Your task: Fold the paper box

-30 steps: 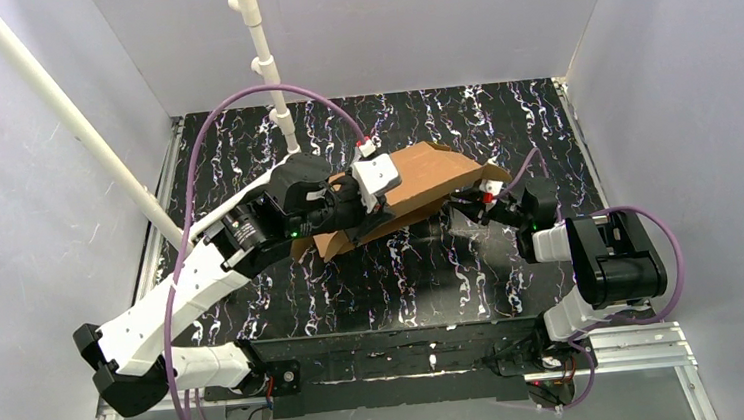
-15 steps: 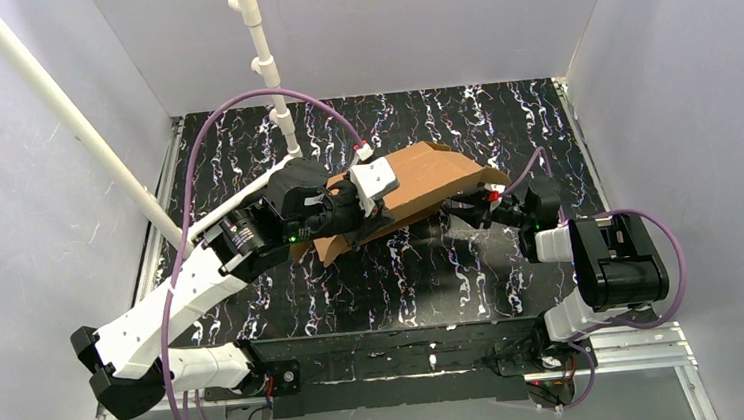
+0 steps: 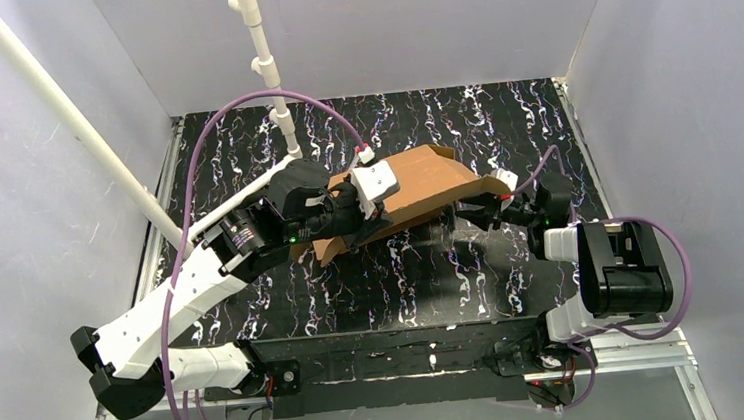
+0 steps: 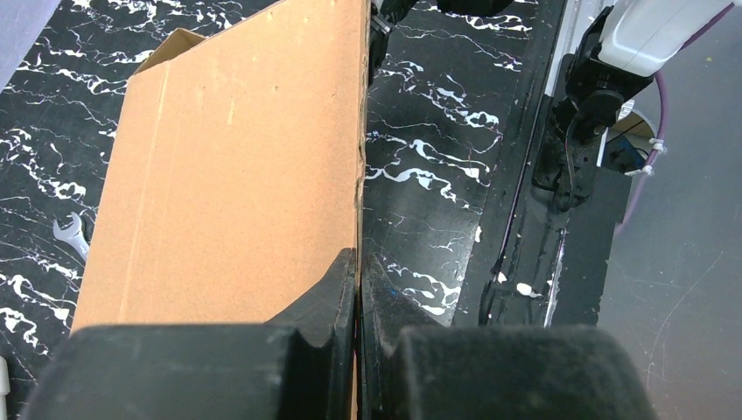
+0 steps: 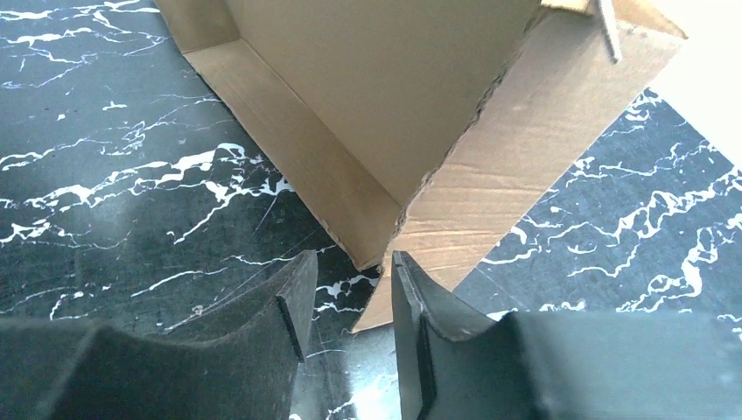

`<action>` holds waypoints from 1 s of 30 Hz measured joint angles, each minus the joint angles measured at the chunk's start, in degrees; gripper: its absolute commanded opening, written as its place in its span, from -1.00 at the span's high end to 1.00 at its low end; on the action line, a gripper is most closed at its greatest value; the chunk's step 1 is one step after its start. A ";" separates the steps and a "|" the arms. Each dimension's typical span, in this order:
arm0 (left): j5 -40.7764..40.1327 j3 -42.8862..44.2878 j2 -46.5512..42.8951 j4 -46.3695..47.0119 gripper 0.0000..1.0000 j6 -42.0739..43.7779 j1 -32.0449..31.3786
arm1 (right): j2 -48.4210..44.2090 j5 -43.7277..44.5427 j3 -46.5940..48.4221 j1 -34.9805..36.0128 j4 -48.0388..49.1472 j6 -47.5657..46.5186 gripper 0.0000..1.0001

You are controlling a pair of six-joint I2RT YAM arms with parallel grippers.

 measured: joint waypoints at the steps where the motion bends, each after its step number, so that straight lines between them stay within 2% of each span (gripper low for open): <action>1: 0.00 0.00 0.00 -0.15 1.00 0.04 0.00 | -0.48 -0.46 0.35 -0.31 -1.44 -0.85 0.07; 4: 0.00 0.02 0.00 -0.46 1.00 0.24 0.00 | -2.38 -2.38 2.45 -1.18 -9.14 -6.40 0.02; 8: 0.00 0.13 0.15 -0.72 1.00 0.33 0.00 | -3.50 -5.01 7.69 -1.86 -26.88 -21.35 0.01; 11: 0.00 0.26 0.42 -0.85 1.00 0.46 0.00 | -2.43 -7.19 14.34 -2.69 -46.21 -37.70 0.01; 14: 0.00 0.26 0.50 -0.87 1.00 0.48 0.00 | 3.21 -10.16 24.52 -5.09 -73.79 -62.12 0.00; 17: 0.00 0.26 0.52 -0.87 1.00 0.50 0.00 | 12.70 -13.38 32.81 -8.11 -100.56 -78.16 -0.02; 19: 0.00 0.26 0.52 -0.87 1.00 0.61 0.00 | 17.88 -14.88 34.67 -9.88 -111.12 -84.15 -0.01; 22: -0.02 0.26 0.52 -0.87 1.00 0.68 0.00 | 20.85 -15.93 34.77 -11.58 -122.42 -89.72 -0.01; 25: -0.02 0.26 0.52 -0.87 1.00 0.70 -0.04 | 20.90 -16.55 36.74 -11.61 -128.85 -92.52 -0.36; 30: -0.02 0.26 0.52 -0.87 1.00 0.74 -0.04 | 23.02 -17.22 44.98 -11.63 -132.76 -88.67 -0.42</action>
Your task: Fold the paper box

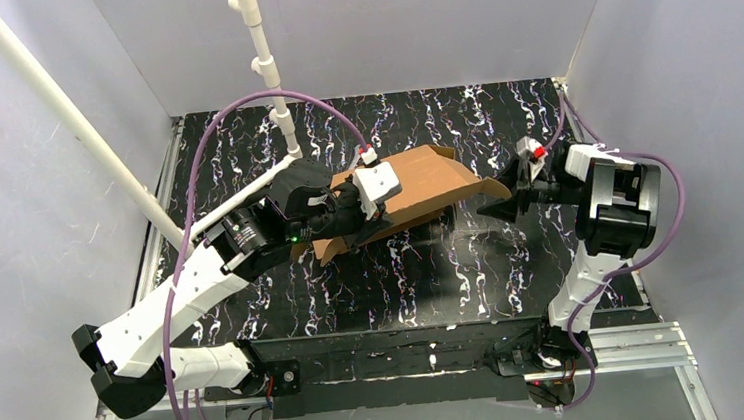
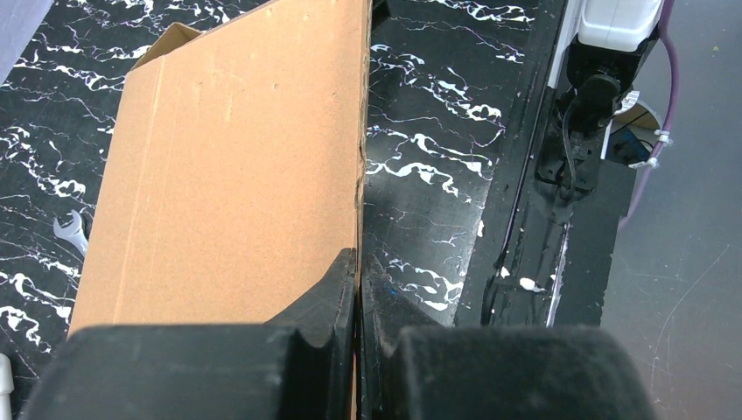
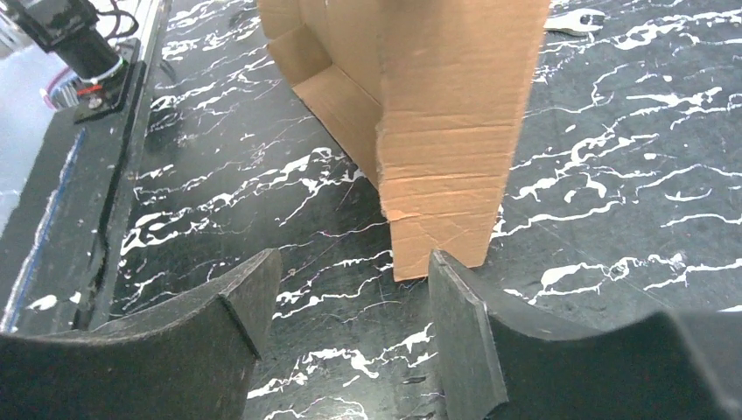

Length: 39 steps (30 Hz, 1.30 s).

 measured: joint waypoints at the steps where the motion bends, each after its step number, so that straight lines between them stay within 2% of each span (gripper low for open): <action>1: -0.02 0.00 0.00 -0.02 1.00 0.07 0.00 | 0.42 0.00 1.07 -0.04 -0.07 1.18 -0.40; 7: -0.26 0.00 0.00 -0.02 1.00 0.57 -0.02 | 2.38 2.86 6.91 -1.25 -1.57 8.37 -0.39; 12: -0.44 0.00 0.00 -0.02 1.00 0.61 -0.02 | 9.33 8.96 17.20 -2.05 -1.53 20.44 -0.36; 15: -0.63 0.00 -0.02 -0.04 1.00 0.66 -0.02 | 9.66 12.04 17.73 -2.71 2.69 30.71 -0.40; 17: -0.66 0.00 -0.02 -0.02 1.00 0.79 -0.02 | 7.89 14.91 15.69 -3.13 11.13 42.25 -0.47; 20: -0.66 0.00 -0.02 -0.02 1.00 0.85 -0.02 | 0.57 23.08 6.97 -3.43 30.49 62.62 -0.49; 22: -0.66 0.00 -0.04 -0.02 1.00 0.94 -0.02 | -4.11 26.47 3.13 -3.50 39.98 71.63 -0.49; 27: -0.66 0.00 -0.07 0.00 1.00 0.98 -0.02 | -13.51 29.81 -8.00 -2.91 69.20 88.56 -0.51; 30: -0.68 -0.02 -0.24 0.04 1.00 0.98 -0.02 | -15.93 31.10 -15.63 -1.11 87.25 98.33 -0.48; 35: -0.83 -0.02 -0.68 0.09 1.00 0.96 -0.02 | -13.27 33.70 -17.75 5.20 104.10 108.50 -0.44; 39: -0.85 -0.04 -0.83 0.09 1.00 0.90 -0.02 | -9.22 32.52 -17.68 8.37 117.02 115.38 -0.41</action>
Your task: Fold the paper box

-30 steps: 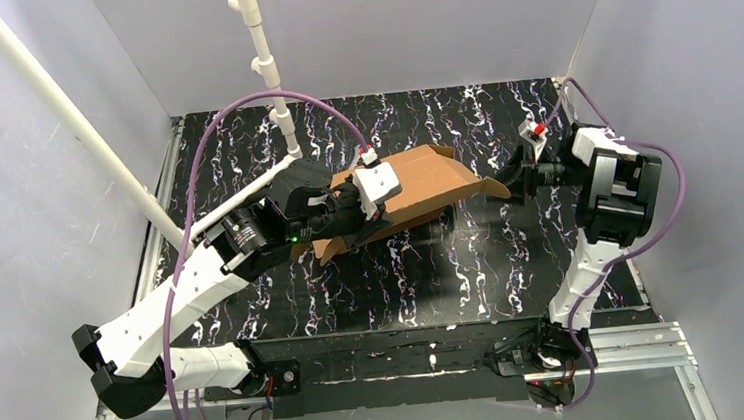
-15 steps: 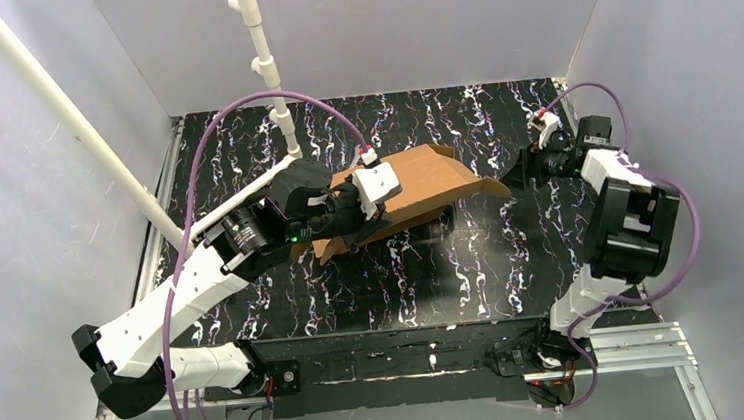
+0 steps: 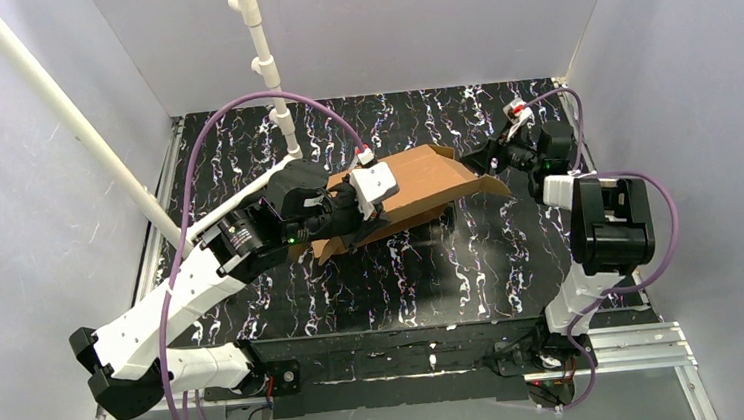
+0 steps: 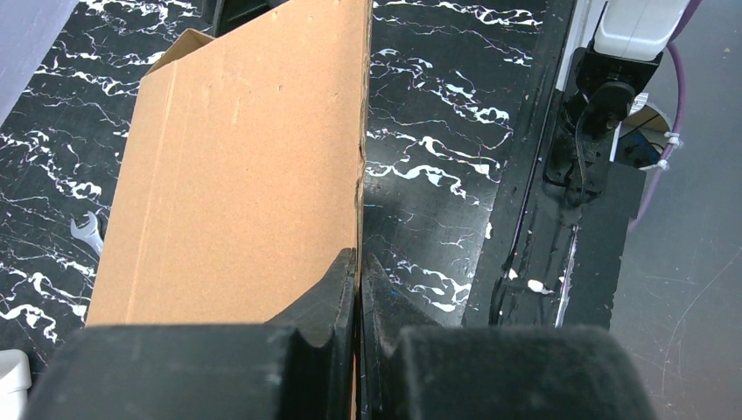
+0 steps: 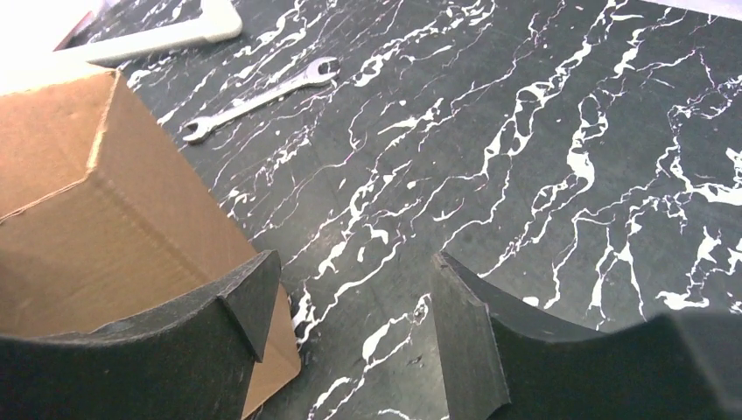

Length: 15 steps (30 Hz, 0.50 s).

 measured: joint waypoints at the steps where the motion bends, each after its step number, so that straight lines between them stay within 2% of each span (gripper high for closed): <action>1: -0.02 0.02 0.00 -0.02 1.00 -0.04 0.00 | 0.94 -0.26 0.13 0.09 2.10 1.11 -0.40; 10: -0.22 0.00 0.00 -0.07 1.00 -0.11 0.00 | 4.09 -5.64 0.02 0.17 13.31 5.68 -0.53; 15: -0.22 0.00 0.00 -0.15 1.00 -0.11 0.00 | 3.50 -9.16 -0.26 1.60 11.15 1.95 -0.55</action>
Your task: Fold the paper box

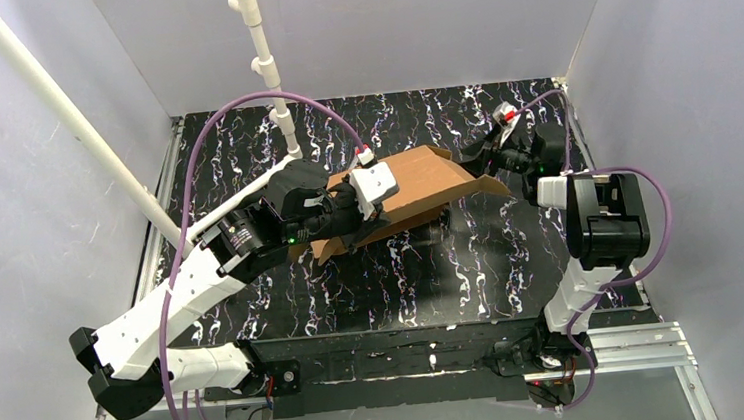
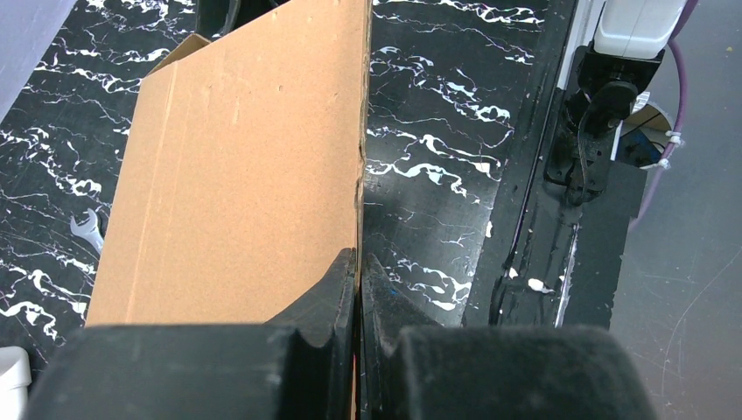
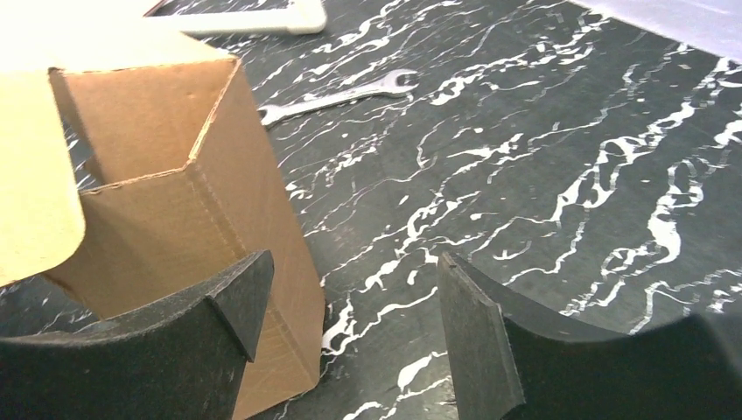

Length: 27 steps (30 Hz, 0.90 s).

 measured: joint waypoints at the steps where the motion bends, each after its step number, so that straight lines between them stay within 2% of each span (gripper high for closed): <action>1: 0.00 0.00 0.00 -0.04 1.00 0.00 0.00 | 0.00 -0.57 0.02 0.31 -0.79 -0.63 -0.56; 12: -0.44 0.00 -0.02 -0.26 1.00 0.00 0.00 | -1.33 -5.70 0.11 1.86 -3.65 -3.37 -0.61; 21: -0.90 -0.35 -0.22 0.61 1.00 -1.14 0.00 | -3.93 -5.53 -1.36 2.54 -3.69 -3.32 -0.55; 25: -0.90 -1.07 -0.46 1.62 1.00 -2.14 -0.02 | -4.22 -3.87 -5.22 2.99 0.15 0.02 -0.50; 27: -0.87 -1.38 -0.46 1.95 1.00 -2.58 -0.02 | -3.93 -2.54 -7.98 3.54 5.18 4.07 -0.50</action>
